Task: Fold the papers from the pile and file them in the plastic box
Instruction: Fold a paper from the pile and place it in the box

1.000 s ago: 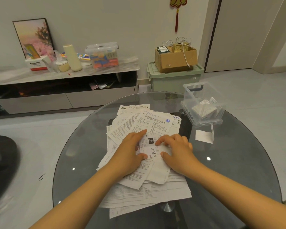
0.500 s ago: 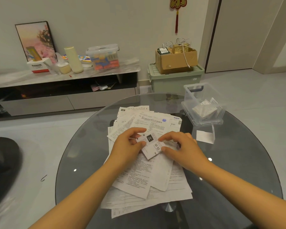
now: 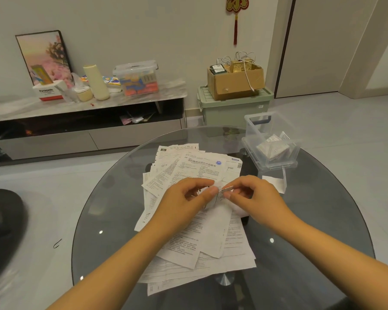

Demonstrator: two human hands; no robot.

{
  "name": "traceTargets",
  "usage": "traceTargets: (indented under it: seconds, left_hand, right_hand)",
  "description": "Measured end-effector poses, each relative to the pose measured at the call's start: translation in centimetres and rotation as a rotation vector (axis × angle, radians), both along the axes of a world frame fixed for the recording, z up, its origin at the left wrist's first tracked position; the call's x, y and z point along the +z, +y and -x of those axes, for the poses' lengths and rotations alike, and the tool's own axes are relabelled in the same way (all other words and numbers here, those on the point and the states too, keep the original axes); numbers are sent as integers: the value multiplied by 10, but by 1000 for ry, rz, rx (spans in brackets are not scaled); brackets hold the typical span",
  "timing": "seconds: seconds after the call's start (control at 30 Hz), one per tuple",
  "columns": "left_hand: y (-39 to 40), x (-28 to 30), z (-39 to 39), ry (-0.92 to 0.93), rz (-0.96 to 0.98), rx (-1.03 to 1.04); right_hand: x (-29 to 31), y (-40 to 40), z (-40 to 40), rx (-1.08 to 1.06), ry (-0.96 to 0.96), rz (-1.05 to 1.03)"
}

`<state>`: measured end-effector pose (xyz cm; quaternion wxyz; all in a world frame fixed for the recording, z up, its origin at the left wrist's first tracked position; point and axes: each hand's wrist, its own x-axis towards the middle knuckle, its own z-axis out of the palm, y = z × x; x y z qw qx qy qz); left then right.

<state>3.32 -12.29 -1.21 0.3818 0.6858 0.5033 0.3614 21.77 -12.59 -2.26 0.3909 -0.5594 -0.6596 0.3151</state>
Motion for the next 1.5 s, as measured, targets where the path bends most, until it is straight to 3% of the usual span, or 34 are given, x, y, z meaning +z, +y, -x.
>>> traceTargets:
  seconds: [0.1,0.23,0.37,0.6,0.9,1.03,1.2,1.33,1.5]
  left_hand:
    - [0,-1,-5,10,-24,2]
    - [1,-2,-17,-43,-13,27]
    - [2,-2,-30,-93,51,51]
    - [7,3,-54,34,111,41]
    - [17,10,-108,-226,56,115]
    - [26,11,-133,-258,99,45]
    - [38,4,-152,-170,22,43]
    - [45,-5,-158,-136,-17,122]
    - [55,-21,-154,45,-40,69]
  right_hand:
    - [-2,3,-4,-33,-1,28]
    - [0,3,-10,-33,202,157]
    - [4,0,-18,-45,203,121]
    - [10,-8,-37,-127,239,66]
    - [16,-9,-68,-237,494,197]
    - [22,-4,-86,-346,440,109]
    - [26,10,-106,-429,309,88]
    - [14,23,-109,-398,126,136]
    - [-6,36,-105,-307,48,168]
